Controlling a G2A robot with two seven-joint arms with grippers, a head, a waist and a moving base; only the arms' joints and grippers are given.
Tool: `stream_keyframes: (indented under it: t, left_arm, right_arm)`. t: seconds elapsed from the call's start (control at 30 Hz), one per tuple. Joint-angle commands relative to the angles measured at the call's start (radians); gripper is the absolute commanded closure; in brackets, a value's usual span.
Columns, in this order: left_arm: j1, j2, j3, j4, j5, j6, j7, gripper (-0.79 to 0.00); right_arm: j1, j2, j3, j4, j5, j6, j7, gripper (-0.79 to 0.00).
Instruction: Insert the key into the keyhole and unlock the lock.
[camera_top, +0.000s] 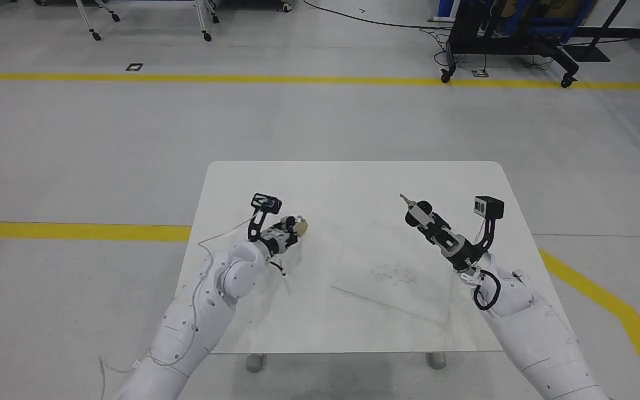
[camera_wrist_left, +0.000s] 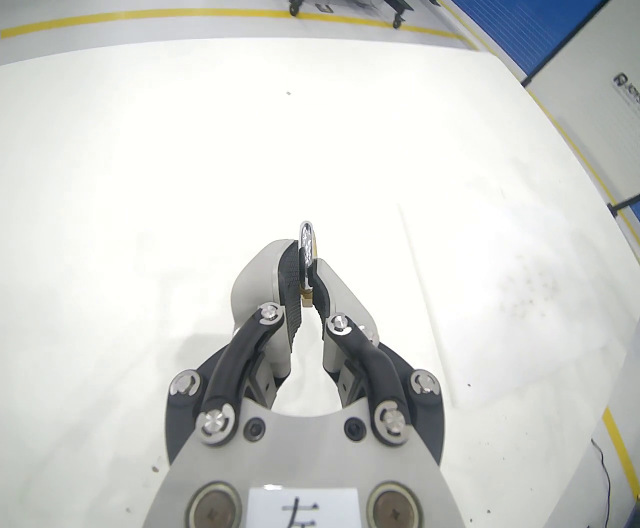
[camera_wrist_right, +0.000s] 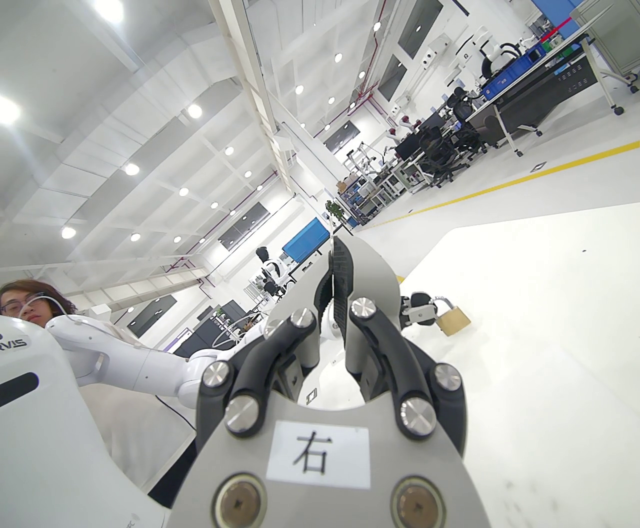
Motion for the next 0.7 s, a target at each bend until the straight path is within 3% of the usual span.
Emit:
stream_keyframes:
  t: [0.0, 0.1, 0.2, 0.3, 0.4, 0.53, 0.67]
  left_arm:
    - [-0.003, -0.003, 0.000, 0.000, -0.009, 0.026, 0.004, 0.000]
    - [0.000, -0.009, -0.003, -0.017, -0.075, -0.036, 0.053, 0.000]
    - [0.020, -0.013, -0.022, -0.052, -0.231, -0.201, 0.120, 0.000]
    - [0.049, -0.020, -0.051, -0.066, -0.552, -0.466, 0.170, 0.000]
    - [0.057, -0.032, -0.033, -0.043, -0.957, -0.665, 0.098, 0.000]
    - [0.025, -0.039, 0.005, 0.001, -1.364, -0.711, -0.113, 0.000]
    - [-0.009, -0.047, 0.026, 0.058, -1.603, -0.697, -0.301, 0.000]
  right_arm:
    - [0.000, 0.000, 0.000, 0.000, 0.000, 0.000, 0.000, 0.000]
    - [0.000, 0.000, 0.000, 0.000, 0.000, 0.000, 0.000, 0.000]
    - [0.000, 0.000, 0.000, 0.000, 0.000, 0.000, 0.000, 0.000]
    - [0.000, 0.000, 0.000, 0.000, 0.000, 0.000, 0.000, 0.000]
    - [0.000, 0.000, 0.000, 0.000, 0.000, 0.000, 0.000, 0.000]
    - [0.000, 0.000, 0.000, 0.000, 0.000, 0.000, 0.000, 0.000]
    - [0.000, 0.000, 0.000, 0.000, 0.000, 0.000, 0.000, 0.000]
